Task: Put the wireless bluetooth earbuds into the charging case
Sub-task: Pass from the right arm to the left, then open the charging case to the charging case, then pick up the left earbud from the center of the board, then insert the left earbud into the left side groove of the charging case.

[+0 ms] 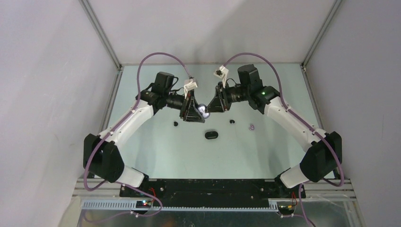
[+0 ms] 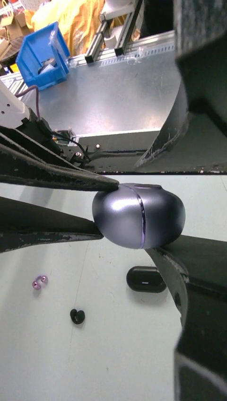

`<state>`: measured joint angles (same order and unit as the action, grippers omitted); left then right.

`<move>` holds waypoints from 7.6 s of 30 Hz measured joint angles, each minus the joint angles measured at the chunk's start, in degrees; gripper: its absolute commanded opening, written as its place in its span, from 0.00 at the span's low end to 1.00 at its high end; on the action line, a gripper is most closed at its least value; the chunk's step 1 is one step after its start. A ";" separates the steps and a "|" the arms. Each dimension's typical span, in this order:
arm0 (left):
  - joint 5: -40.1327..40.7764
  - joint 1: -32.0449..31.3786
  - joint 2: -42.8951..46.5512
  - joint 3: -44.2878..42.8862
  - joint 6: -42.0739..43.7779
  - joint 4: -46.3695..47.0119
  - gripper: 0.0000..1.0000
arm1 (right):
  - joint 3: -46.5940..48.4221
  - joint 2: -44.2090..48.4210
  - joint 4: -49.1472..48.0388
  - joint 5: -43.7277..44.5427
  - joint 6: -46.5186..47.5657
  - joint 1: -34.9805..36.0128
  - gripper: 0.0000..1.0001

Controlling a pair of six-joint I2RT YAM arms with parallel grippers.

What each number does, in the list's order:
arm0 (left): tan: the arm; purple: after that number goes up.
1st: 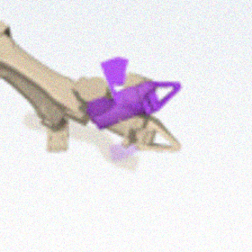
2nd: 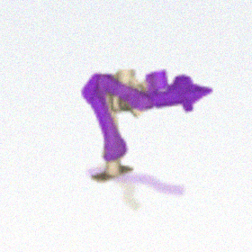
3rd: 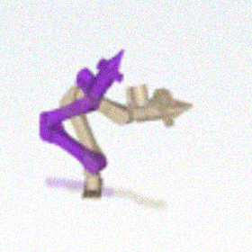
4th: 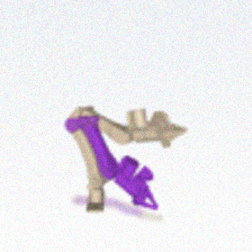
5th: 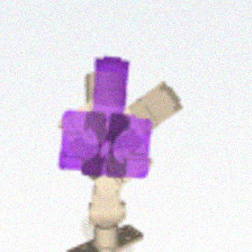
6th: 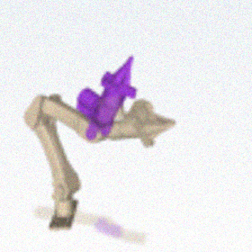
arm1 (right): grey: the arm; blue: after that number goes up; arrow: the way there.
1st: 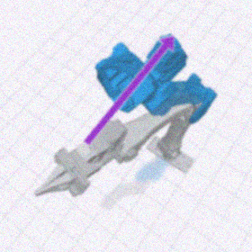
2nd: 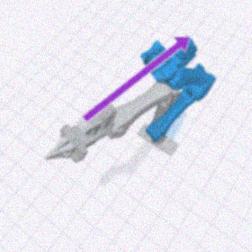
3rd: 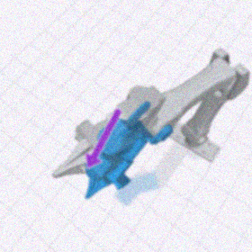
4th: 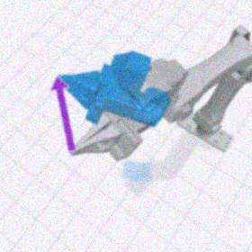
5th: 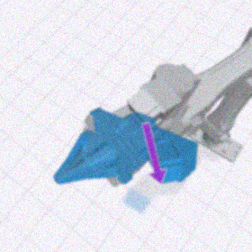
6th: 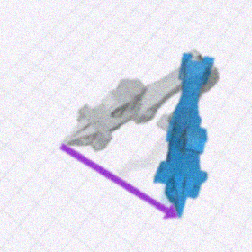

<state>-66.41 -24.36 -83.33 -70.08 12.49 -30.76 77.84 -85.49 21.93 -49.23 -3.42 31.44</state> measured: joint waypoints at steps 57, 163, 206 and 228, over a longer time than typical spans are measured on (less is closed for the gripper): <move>-0.90 -0.92 -0.02 -1.77 10.23 -10.64 0.00 | -0.17 4.37 3.61 1.70 9.27 -4.04 0.64; 7.78 5.60 27.98 29.11 -17.40 42.58 0.00 | -6.51 -26.36 20.44 18.45 4.04 -29.79 0.29; 7.78 5.60 27.93 29.11 -15.02 40.63 0.00 | -5.81 -25.77 18.47 9.09 11.06 -23.76 0.03; 1.92 1.60 22.95 28.98 -5.79 30.80 0.00 | -4.00 24.17 11.80 11.08 22.62 -0.90 0.05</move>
<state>-64.49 -22.76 -60.38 -41.10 6.70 0.03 73.84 -61.32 33.74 -38.15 19.20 30.55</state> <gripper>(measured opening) 0.376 0.053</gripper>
